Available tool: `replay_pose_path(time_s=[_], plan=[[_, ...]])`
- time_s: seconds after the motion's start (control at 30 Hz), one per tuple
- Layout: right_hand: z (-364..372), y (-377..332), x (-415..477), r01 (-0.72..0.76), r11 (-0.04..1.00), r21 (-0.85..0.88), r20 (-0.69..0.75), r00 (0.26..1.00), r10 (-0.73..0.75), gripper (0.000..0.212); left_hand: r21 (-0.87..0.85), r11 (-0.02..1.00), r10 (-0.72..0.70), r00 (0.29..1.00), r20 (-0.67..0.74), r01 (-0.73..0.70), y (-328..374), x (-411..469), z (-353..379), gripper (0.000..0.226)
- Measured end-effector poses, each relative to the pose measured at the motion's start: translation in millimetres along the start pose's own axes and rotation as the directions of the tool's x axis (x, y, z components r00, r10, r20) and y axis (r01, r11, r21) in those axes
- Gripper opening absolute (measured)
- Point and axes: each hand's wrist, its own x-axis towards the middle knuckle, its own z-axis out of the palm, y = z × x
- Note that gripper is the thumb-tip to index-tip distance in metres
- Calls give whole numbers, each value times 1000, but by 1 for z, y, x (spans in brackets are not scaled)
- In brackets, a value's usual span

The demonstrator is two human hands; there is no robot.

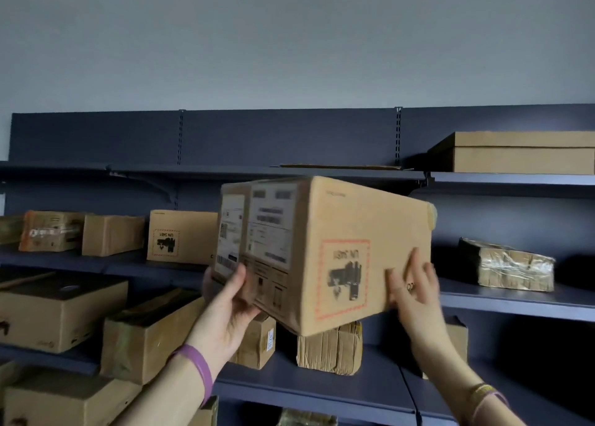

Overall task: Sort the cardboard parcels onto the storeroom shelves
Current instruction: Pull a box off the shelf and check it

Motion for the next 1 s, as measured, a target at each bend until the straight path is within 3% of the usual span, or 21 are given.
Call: replay_pose_path(time_s=[0.07, 0.13, 0.23, 0.4, 0.6, 0.77, 0.83, 0.93, 1.0], plan=[[22, -14, -14, 46, 999, -9, 113, 993, -45, 79, 32, 990, 137, 988, -67, -135, -11, 4, 14, 80], [34, -24, -26, 30, 996, 90, 222, 974, -49, 79, 50, 973, 230, 965, -123, -225, -19, 8, 29, 93], [37, -28, -31, 34, 976, 213, 335, 936, -106, 101, 90, 950, 311, 938, -155, -300, -29, 16, 41, 99], [28, -13, -8, 66, 977, 203, 201, 974, -107, 91, 87, 968, 250, 941, -229, -236, -47, 24, 31, 89], [17, 30, 29, -35, 975, 218, 218, 976, -14, 77, 121, 989, 115, 966, -231, -88, -65, 52, 4, 58], [18, 72, 55, -63, 984, 165, 167, 985, 35, 72, 309, 951, 84, 976, -200, -19, -80, 89, -25, 50], [19, 85, 68, -62, 993, 98, 154, 987, 47, 71, 490, 872, 125, 975, -182, -20, -84, 103, -35, 45], [19, 106, 85, -16, 996, -86, 114, 993, 26, 67, 813, 580, 227, 969, -102, -50, -84, 128, -50, 28], [20, 120, 94, 8, 977, -213, 98, 995, 13, 58, 905, 422, 245, 968, -54, -56, -84, 148, -58, 28]])
